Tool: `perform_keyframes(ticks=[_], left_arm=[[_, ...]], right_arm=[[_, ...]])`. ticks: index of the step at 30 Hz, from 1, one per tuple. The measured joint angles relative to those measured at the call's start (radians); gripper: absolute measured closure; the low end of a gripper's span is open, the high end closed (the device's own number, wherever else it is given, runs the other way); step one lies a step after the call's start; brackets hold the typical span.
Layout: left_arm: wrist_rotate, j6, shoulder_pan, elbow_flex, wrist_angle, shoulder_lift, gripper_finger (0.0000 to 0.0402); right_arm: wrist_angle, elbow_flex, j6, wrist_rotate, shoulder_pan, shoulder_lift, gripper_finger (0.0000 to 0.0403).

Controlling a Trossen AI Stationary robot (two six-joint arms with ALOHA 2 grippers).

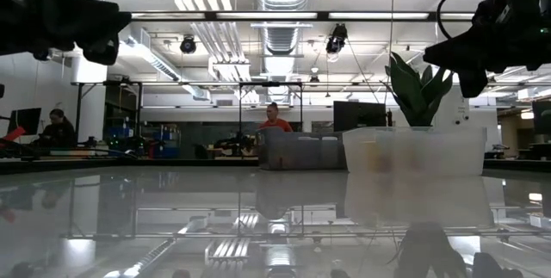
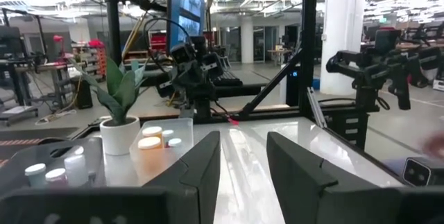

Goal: Pick and place medicine bottles into bin by pill shape (circle, oval)
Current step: Return to Home Position

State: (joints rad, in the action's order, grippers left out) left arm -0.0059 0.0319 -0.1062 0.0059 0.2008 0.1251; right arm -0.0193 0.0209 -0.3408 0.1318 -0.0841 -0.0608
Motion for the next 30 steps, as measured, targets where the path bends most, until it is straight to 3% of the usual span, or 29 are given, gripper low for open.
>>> perform_keyframes(ticks=[30], left_arm=[[0.0, 0.001, 0.0, -0.001, 0.0, 0.045, 0.0298]], right_arm=[[0.0, 0.001, 0.0, 0.0, 0.0, -0.001, 0.0348]])
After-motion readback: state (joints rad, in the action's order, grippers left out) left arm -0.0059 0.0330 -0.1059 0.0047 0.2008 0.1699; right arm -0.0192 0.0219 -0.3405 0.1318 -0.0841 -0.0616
